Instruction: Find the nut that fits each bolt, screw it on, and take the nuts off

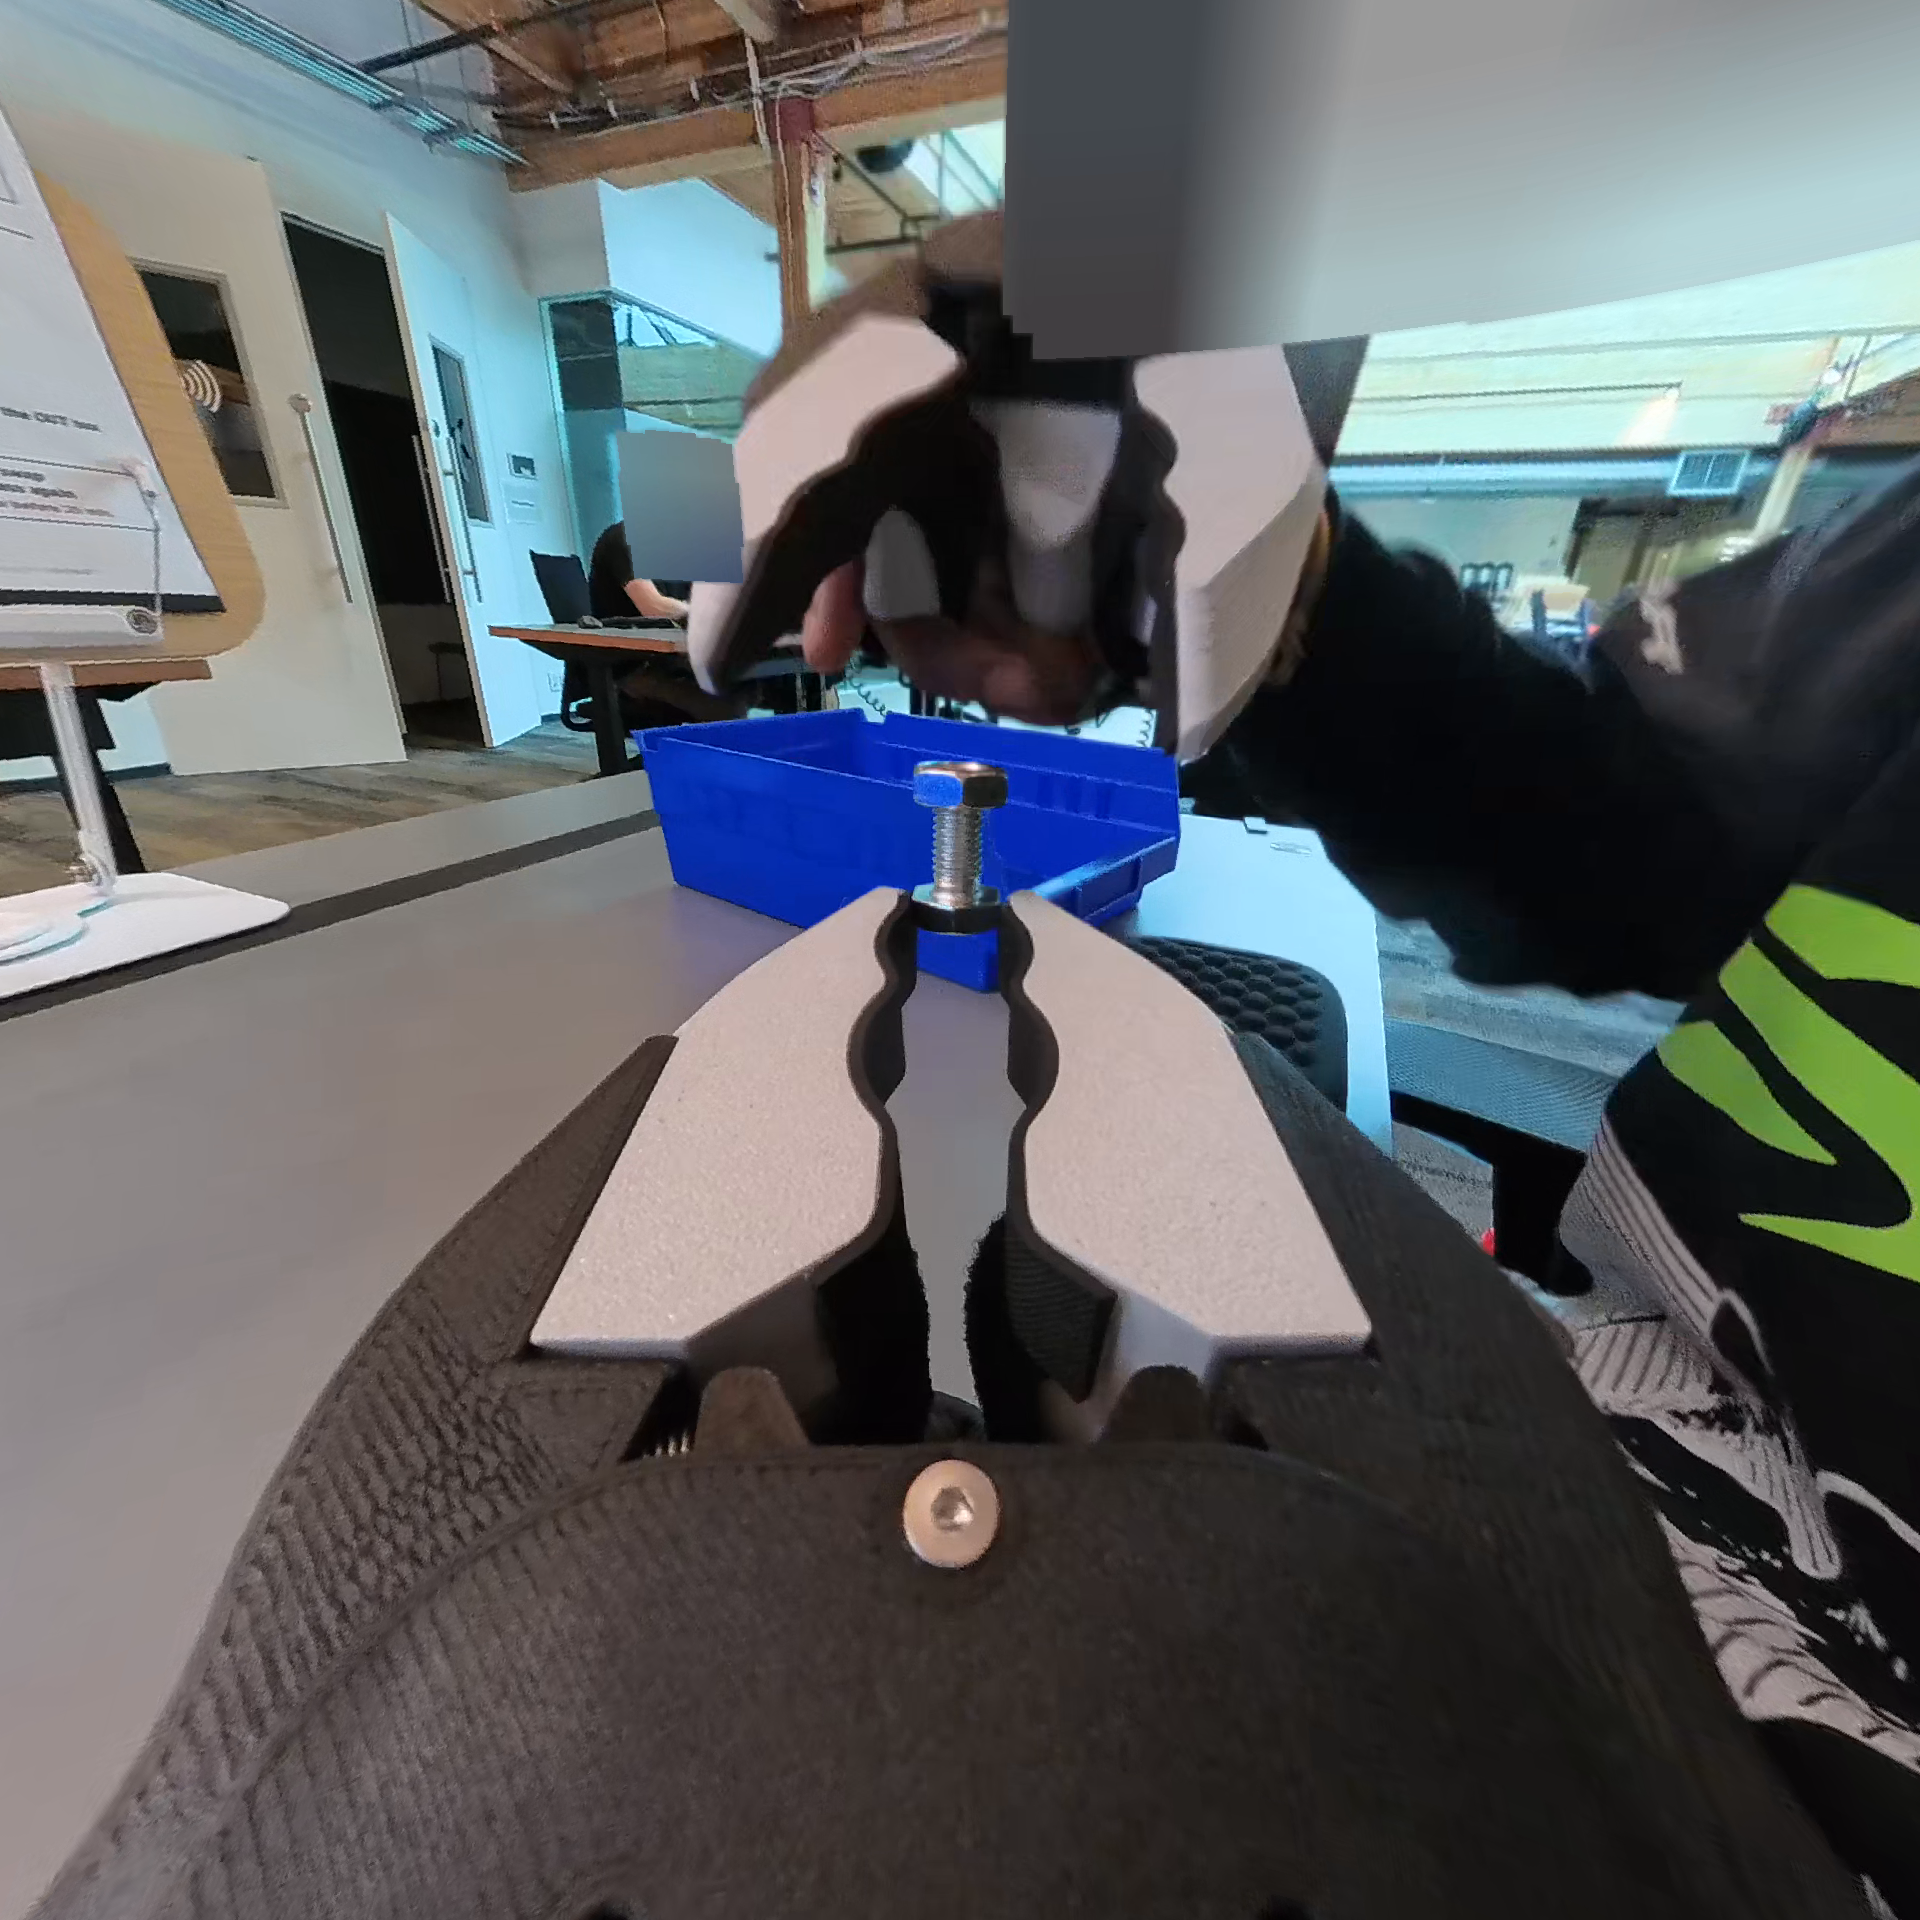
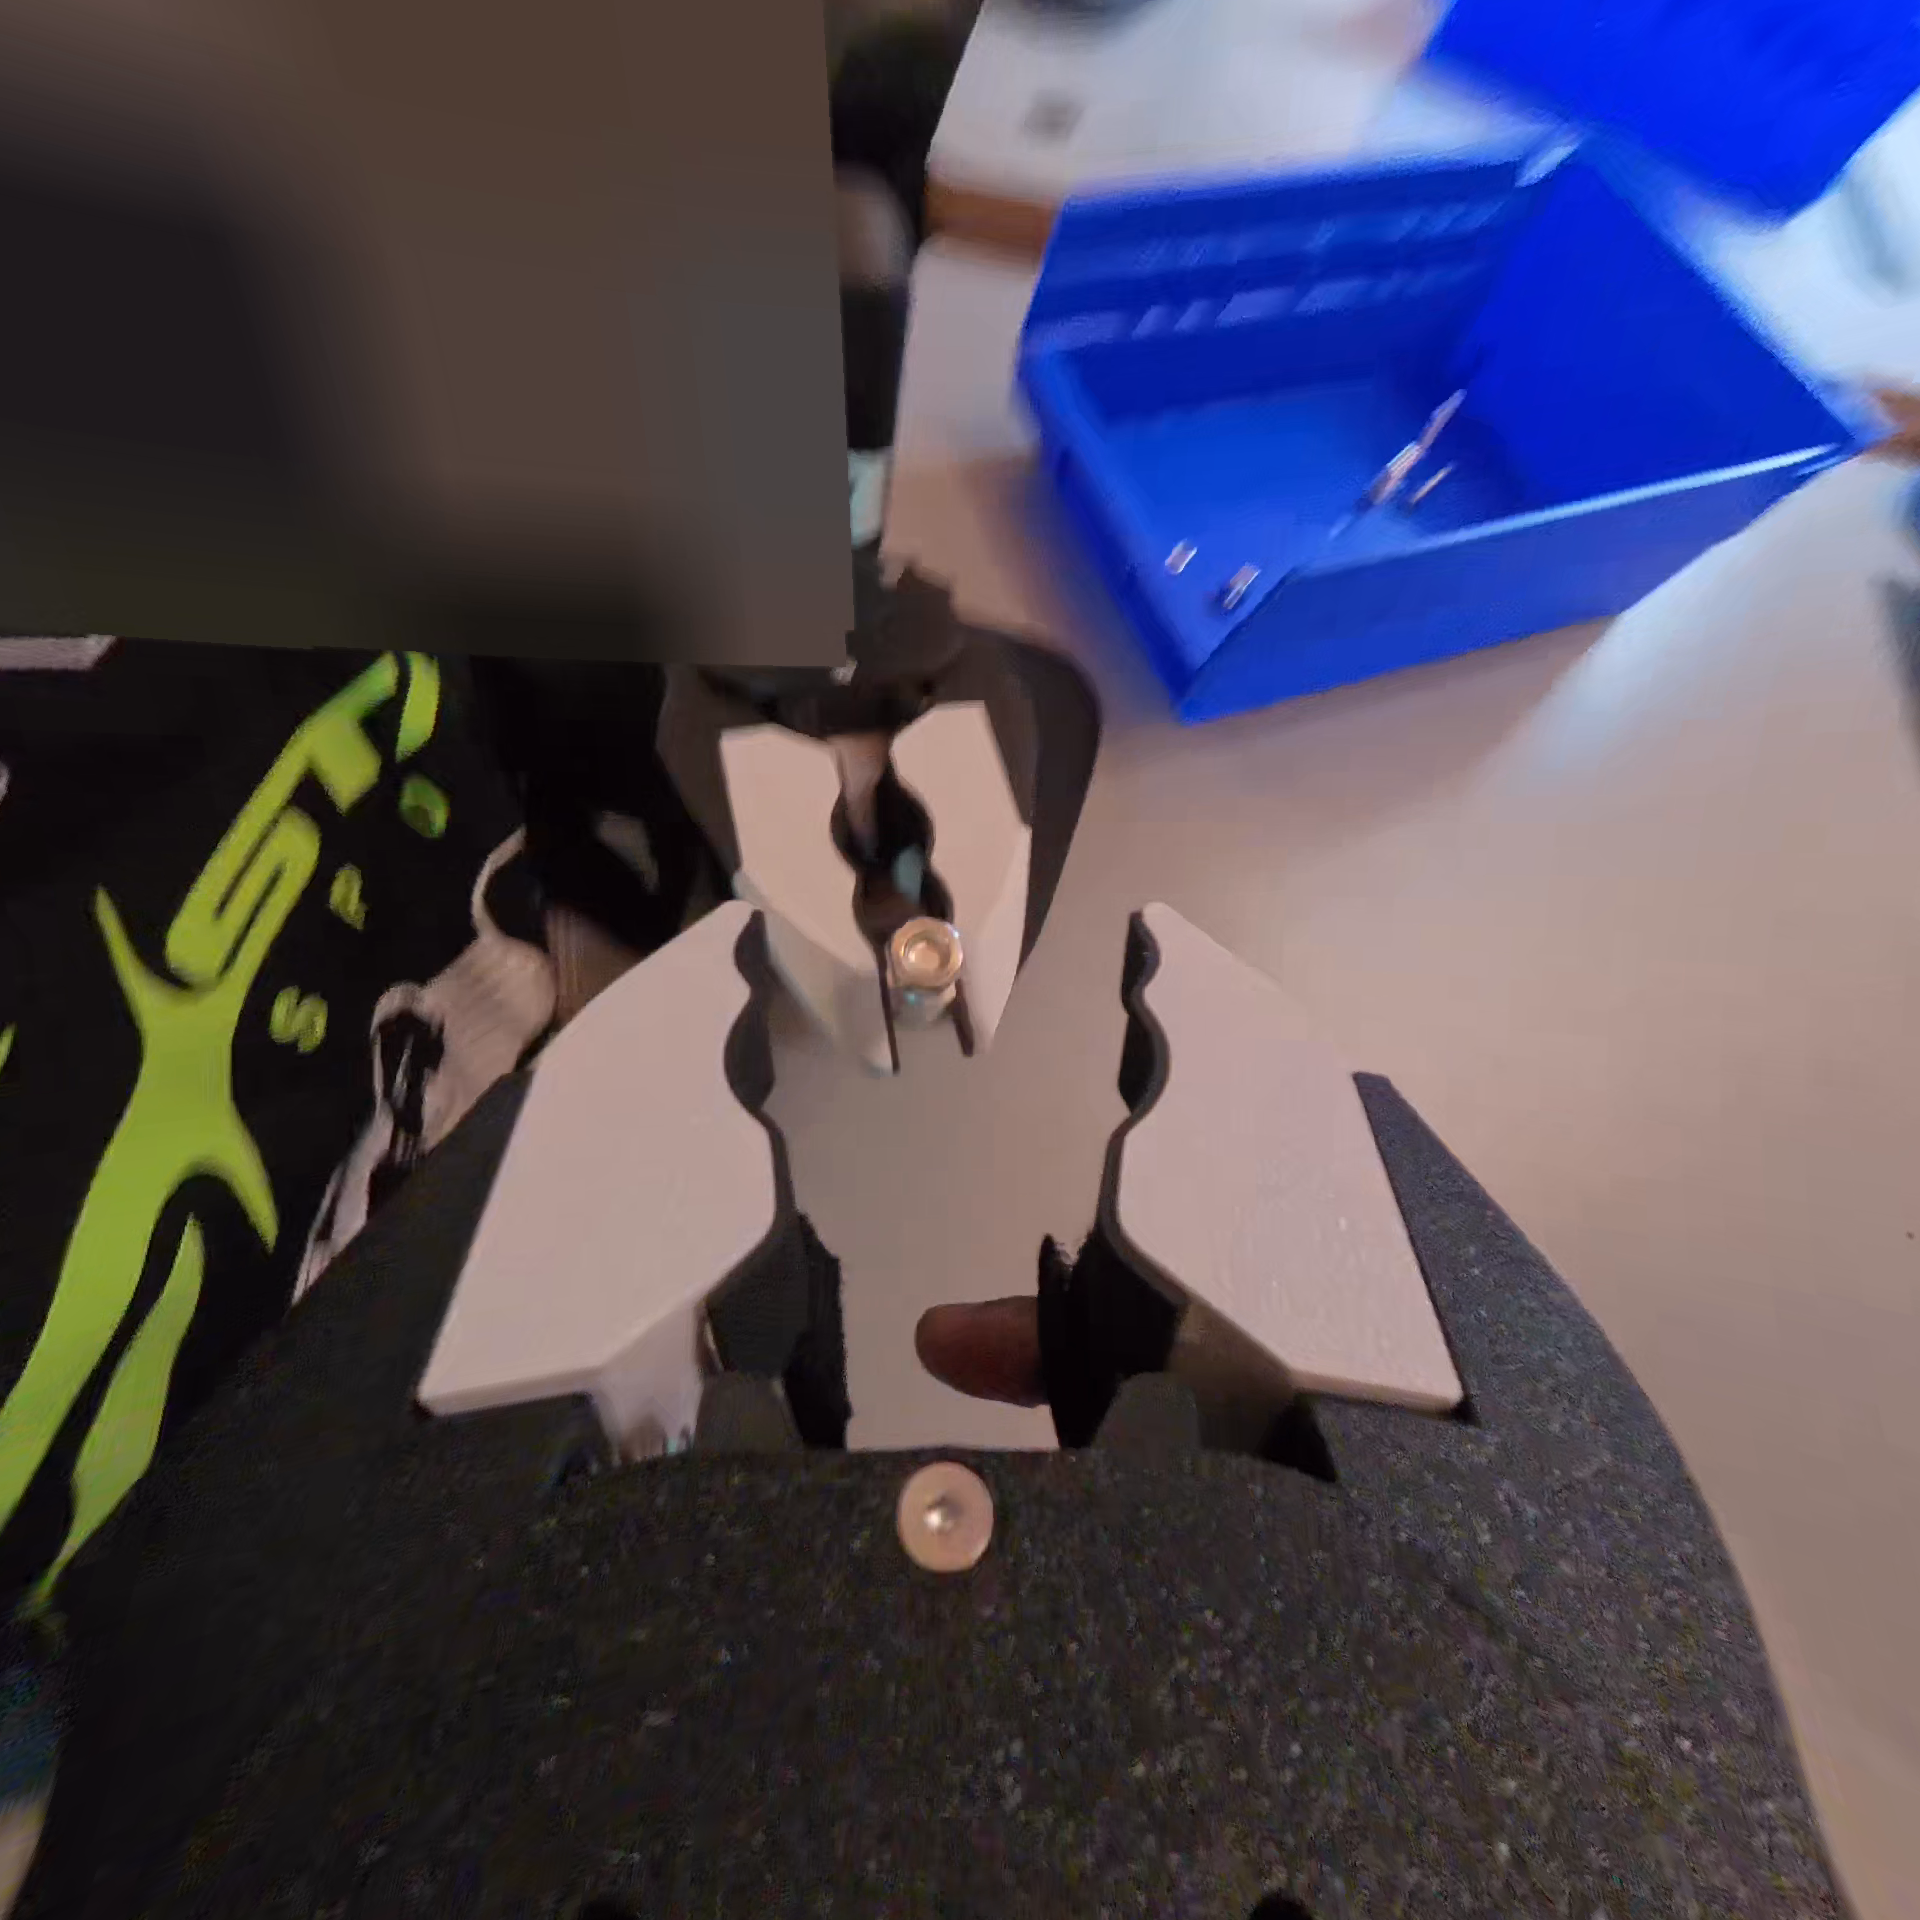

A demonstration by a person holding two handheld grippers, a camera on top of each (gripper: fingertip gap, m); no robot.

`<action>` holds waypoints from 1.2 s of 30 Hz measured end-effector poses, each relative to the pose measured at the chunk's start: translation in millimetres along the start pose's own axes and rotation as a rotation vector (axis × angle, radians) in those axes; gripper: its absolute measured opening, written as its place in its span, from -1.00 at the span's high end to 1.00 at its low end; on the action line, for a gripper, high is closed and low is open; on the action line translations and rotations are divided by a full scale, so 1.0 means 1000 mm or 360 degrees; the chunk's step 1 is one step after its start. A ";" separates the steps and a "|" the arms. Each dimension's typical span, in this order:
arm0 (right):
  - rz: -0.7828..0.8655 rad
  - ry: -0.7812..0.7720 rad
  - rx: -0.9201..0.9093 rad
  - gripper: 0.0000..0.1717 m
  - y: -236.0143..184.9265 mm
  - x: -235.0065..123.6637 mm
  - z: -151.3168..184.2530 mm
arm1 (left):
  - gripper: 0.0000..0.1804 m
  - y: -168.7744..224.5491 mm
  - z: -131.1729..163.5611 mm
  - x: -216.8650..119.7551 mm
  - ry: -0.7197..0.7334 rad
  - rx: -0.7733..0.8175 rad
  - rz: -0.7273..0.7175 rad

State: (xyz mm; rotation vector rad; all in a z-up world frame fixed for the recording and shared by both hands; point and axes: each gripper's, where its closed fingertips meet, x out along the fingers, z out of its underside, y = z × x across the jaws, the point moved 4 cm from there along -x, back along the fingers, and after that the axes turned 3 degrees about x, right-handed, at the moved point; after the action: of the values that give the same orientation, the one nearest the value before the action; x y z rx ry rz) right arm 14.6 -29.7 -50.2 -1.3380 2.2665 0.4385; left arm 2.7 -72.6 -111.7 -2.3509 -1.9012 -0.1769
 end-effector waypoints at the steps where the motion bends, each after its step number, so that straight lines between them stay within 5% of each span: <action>1: 0.0063 0.0199 0.0082 0.19 0.001 -0.001 0.000 | 0.84 -0.002 0.000 0.000 0.0010 -0.0009 -0.0007; 5: 0.0255 0.0821 0.0365 0.11 -0.005 0.001 0.012 | 0.84 -0.005 -0.001 0.002 0.0035 -0.0036 -0.0032; 9: 0.0328 0.1027 0.0504 0.13 -0.013 0.010 0.022 | 0.84 -0.007 0.000 0.002 0.0038 -0.0049 -0.0052; 36: 0.0386 0.1044 0.0502 0.22 -0.014 0.012 0.022 | 0.84 -0.014 0.002 0.002 0.0022 -0.0059 -0.0136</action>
State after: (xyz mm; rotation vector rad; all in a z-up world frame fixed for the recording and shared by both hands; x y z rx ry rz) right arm 26.5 -34.7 -75.6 -1.1540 2.8828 -0.3347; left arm -11.0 -67.6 -113.3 -2.2869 -2.0102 -0.2373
